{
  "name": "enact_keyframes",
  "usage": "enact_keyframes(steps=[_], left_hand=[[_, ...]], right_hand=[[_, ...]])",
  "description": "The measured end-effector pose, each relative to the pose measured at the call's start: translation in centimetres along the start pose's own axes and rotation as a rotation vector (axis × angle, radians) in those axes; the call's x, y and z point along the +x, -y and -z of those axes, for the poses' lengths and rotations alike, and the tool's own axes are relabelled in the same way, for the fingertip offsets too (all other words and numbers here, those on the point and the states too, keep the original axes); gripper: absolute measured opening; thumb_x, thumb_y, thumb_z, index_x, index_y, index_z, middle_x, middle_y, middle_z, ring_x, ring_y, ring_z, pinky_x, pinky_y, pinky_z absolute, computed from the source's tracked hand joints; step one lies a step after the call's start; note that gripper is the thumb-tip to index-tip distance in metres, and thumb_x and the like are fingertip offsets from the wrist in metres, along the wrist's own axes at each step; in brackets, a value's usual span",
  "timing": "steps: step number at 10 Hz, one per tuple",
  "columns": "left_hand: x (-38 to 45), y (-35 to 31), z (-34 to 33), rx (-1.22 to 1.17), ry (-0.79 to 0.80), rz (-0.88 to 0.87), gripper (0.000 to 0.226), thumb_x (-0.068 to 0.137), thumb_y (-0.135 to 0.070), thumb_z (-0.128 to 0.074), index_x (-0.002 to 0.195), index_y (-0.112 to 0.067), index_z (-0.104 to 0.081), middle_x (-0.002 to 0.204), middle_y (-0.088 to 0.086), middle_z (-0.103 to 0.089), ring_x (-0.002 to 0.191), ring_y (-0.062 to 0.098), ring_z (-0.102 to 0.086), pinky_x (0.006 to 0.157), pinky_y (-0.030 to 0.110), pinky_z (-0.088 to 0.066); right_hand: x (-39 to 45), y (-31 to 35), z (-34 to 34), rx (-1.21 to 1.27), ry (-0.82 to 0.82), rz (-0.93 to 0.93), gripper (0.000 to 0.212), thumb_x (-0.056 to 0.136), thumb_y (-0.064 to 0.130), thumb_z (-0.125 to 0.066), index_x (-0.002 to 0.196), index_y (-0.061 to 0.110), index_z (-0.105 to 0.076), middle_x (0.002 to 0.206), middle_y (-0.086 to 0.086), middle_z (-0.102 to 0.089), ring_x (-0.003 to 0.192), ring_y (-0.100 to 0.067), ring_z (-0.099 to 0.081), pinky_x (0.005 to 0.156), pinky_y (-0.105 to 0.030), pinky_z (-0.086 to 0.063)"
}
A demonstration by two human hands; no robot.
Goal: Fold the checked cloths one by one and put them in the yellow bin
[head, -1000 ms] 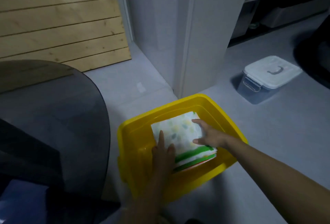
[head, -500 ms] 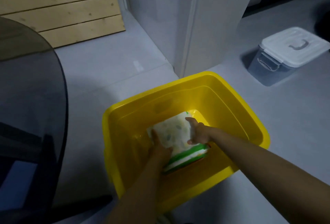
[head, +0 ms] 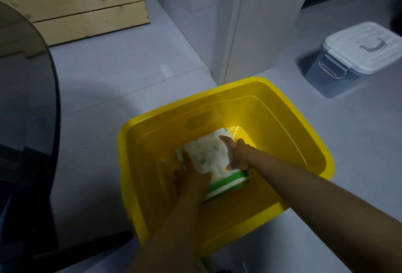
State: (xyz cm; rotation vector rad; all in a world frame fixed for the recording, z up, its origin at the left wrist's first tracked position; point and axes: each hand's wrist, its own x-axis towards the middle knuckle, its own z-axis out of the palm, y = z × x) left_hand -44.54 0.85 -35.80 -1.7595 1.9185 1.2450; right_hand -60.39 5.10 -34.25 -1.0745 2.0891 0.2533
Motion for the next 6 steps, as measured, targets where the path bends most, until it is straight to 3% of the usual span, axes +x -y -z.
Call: enact_keyframes(steps=[2,4,6], left_hand=[[-0.4,-0.8,-0.4,0.099,-0.059,-0.029,0.100,0.086,-0.057,-0.052,0.147,-0.025,0.021,0.151,0.028,-0.007,0.134,0.042,-0.028,0.109,0.047,-0.033],[-1.3,-1.6,0.9,0.096,-0.105,-0.082,0.085,0.093,-0.052,-0.042,0.148,-0.024,0.016,0.156,0.019,0.005,0.141,0.039,-0.013,0.109,0.046,-0.027],[-5.2,-3.2,3.6,-0.011,-0.167,-0.123,0.072,0.097,-0.038,-0.040,0.150,-0.019,0.004,0.155,0.020,0.002,0.140,0.039,-0.016,0.111,0.047,-0.025]], right_hand=[[-0.5,0.1,0.6,-0.028,0.009,0.000,0.098,0.083,0.034,-0.067,0.145,0.041,0.008,0.146,-0.025,-0.016,0.121,-0.044,-0.046,0.096,-0.048,-0.045],[-1.6,0.3,1.8,0.018,-0.048,0.031,0.092,0.082,0.041,-0.067,0.146,0.041,-0.001,0.141,-0.024,-0.022,0.118,-0.044,-0.047,0.096,-0.046,-0.045],[-5.1,1.4,2.8,-0.002,-0.151,0.029,0.082,0.082,0.048,-0.063,0.146,0.034,-0.014,0.141,-0.020,-0.026,0.125,-0.041,-0.039,0.100,-0.044,-0.040]])
